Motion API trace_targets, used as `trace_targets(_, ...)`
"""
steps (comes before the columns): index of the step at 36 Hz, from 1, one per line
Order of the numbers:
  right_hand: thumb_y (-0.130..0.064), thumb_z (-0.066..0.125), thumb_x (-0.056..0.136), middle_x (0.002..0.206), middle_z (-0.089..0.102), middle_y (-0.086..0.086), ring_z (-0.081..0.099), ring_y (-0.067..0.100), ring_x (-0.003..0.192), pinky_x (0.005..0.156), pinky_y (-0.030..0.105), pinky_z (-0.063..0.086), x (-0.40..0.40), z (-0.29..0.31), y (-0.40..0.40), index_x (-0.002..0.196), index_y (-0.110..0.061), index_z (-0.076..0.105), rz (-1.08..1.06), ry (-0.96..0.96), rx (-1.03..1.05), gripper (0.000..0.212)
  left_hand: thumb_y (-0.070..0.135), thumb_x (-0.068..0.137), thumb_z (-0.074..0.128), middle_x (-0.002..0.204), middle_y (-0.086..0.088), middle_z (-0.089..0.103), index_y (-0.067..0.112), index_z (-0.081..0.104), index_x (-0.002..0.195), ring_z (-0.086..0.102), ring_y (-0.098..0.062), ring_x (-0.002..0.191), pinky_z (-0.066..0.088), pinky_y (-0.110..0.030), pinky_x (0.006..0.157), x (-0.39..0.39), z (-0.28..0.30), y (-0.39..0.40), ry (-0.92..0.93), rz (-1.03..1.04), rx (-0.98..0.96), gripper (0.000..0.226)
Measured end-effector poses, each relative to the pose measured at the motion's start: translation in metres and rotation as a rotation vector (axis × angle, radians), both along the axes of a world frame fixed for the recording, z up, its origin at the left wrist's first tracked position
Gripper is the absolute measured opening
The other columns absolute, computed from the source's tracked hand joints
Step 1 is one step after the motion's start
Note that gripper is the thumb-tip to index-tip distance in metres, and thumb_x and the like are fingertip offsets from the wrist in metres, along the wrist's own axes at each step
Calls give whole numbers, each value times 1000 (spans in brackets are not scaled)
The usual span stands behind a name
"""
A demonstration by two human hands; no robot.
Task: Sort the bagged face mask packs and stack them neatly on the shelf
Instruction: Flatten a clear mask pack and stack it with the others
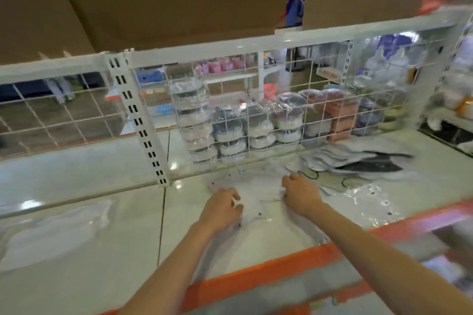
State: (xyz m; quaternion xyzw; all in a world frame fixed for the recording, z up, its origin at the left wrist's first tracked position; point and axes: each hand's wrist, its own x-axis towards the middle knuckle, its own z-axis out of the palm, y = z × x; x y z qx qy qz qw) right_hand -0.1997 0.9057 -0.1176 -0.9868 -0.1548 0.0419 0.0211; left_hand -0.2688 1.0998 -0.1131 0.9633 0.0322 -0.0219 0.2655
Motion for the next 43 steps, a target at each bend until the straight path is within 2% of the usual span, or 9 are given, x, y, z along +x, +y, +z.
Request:
trace_targets(8,-24,49,93,134,46,15,45,29,123,100,35,41,34,-5,-66,132,-4,43,-308,87,-66,45,20,91,55,93,3,59,14,60,106,57,-10,81,42,-18,70,12,-11,-53,-23,111,-134,17)
trace_targets(13,-8,44,93,118,63,7,60,24,109,88,32,49,44,-7,-70,117,-11,59,-157,24,-75,28,16,89,57,83,8,58,11,63,100,55,-5,76,40,-6,64,10,-21,-71,-50,175,-235,13)
trace_targets(17,-8,43,94,114,64,9,62,27,104,83,34,49,42,-10,-63,114,-11,55,-92,-23,3,24,16,89,59,84,6,63,18,63,93,60,-10,78,48,-18,71,11,-24,-78,-38,233,-363,7)
trace_targets(21,-15,39,97,96,63,10,60,27,91,68,28,38,35,-1,-43,90,-14,57,-40,-14,405,19,31,88,64,101,3,66,16,61,110,65,-11,89,53,-24,76,12,-20,-82,20,300,-632,27)
trace_targets(24,-15,46,97,75,57,7,55,21,76,63,19,38,19,19,-26,71,-17,52,158,292,858,27,48,69,75,111,5,61,22,48,117,60,-13,105,50,-33,91,9,-16,-91,72,272,-1063,60)
trace_targets(27,-31,47,97,102,70,4,63,11,93,89,23,48,2,31,-20,92,-26,68,258,639,1069,22,32,76,73,111,-20,66,1,59,117,66,-26,96,55,-35,78,9,-18,-95,-67,353,-1455,53)
trace_targets(30,-34,46,97,113,67,2,62,18,106,94,28,45,7,30,-29,108,-17,67,233,436,953,30,3,90,52,117,-31,60,-9,55,121,64,-36,100,54,-43,85,5,-21,-88,-156,504,-1616,33)
trace_targets(36,-12,41,94,121,61,10,58,26,109,89,29,45,45,-4,-75,117,-8,59,3,150,300,29,0,86,53,111,-29,63,-8,57,119,61,-40,105,44,-53,99,-5,-25,-74,-88,706,-1691,34)
trace_targets(43,-43,45,92,136,50,6,48,27,123,98,35,41,61,-30,-113,128,-16,48,-118,10,41,45,2,90,54,99,-21,69,-1,64,109,66,-33,93,51,-47,89,-5,-22,-74,-103,683,-1614,21)
